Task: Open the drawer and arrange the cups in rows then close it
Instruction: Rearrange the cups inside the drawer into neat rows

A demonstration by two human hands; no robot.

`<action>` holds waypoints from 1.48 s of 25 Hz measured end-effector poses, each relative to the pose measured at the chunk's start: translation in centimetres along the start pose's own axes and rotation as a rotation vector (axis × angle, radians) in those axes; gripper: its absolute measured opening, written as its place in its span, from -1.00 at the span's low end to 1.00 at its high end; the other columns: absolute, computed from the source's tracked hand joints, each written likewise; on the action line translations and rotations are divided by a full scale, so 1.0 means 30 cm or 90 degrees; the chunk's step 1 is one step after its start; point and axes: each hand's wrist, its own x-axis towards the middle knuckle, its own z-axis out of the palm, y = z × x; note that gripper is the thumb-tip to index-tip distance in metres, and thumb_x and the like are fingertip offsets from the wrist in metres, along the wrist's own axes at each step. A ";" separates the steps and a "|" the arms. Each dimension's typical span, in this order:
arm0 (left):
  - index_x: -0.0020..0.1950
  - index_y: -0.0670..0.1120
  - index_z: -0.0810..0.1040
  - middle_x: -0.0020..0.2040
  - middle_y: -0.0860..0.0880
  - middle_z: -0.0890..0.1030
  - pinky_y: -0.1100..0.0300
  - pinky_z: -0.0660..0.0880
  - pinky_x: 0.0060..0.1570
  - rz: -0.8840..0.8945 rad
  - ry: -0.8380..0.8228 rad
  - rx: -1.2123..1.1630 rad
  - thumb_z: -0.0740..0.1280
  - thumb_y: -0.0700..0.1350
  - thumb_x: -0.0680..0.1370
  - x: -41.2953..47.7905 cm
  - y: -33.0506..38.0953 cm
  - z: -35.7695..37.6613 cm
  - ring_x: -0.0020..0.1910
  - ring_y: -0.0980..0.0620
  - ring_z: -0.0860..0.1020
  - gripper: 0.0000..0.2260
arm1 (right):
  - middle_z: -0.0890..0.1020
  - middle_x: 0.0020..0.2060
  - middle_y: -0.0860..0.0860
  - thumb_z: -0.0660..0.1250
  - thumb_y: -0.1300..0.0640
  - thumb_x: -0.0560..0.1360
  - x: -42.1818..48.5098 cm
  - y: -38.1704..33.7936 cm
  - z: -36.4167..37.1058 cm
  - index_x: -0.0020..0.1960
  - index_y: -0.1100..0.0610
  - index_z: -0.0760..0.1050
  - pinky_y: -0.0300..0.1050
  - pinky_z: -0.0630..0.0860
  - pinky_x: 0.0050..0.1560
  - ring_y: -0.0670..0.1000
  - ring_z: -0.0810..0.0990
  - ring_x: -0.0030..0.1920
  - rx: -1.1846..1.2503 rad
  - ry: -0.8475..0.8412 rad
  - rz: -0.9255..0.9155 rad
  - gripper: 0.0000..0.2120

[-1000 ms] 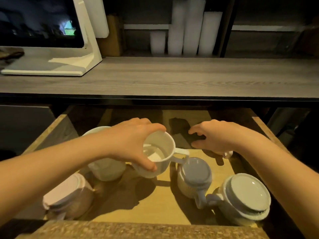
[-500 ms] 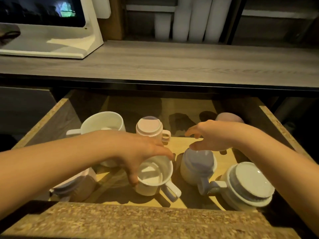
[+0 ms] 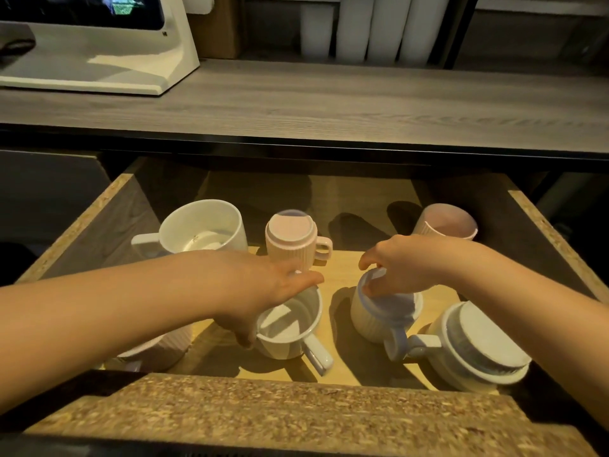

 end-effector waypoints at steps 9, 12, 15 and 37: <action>0.01 -0.11 0.52 -0.09 -0.05 0.58 0.18 0.47 -0.07 -0.211 0.017 -0.037 0.09 0.39 0.44 0.087 0.122 -0.059 -0.09 0.00 0.56 -0.41 | 0.55 -0.22 -0.05 0.29 -0.35 0.36 0.015 -0.038 0.034 0.18 0.09 0.50 -0.19 0.41 -0.20 -0.03 0.52 -0.18 -0.117 -0.023 0.077 -0.40; 0.11 -0.09 0.53 -0.02 -0.04 0.63 0.20 0.51 -0.09 -0.187 0.052 -0.010 0.22 0.28 0.46 0.087 0.129 -0.031 -0.07 0.01 0.58 -0.52 | 0.57 -0.12 -0.02 0.32 -0.36 0.33 0.017 -0.041 0.037 0.23 0.08 0.47 -0.18 0.45 -0.13 0.01 0.54 -0.10 -0.127 -0.029 0.063 -0.34; 0.23 -0.05 0.42 0.09 -0.05 0.59 0.16 0.55 -0.02 -0.133 0.026 -0.006 0.32 0.24 0.41 0.065 0.116 -0.038 0.01 -0.02 0.56 -0.48 | 0.57 -0.05 -0.01 0.35 -0.35 0.31 0.024 -0.037 0.034 0.27 0.08 0.45 -0.17 0.44 -0.10 0.03 0.54 -0.05 -0.125 -0.065 0.055 -0.31; 0.27 0.18 0.35 0.17 0.15 0.53 0.37 0.55 -0.05 0.157 0.513 -0.828 0.54 0.05 0.22 0.130 0.006 -0.098 0.13 0.19 0.54 -0.32 | 0.51 0.17 -0.06 0.45 -0.08 0.17 -0.101 0.179 -0.140 0.31 -0.10 0.34 -0.12 0.56 0.10 -0.07 0.52 0.20 0.573 0.110 -0.262 -0.28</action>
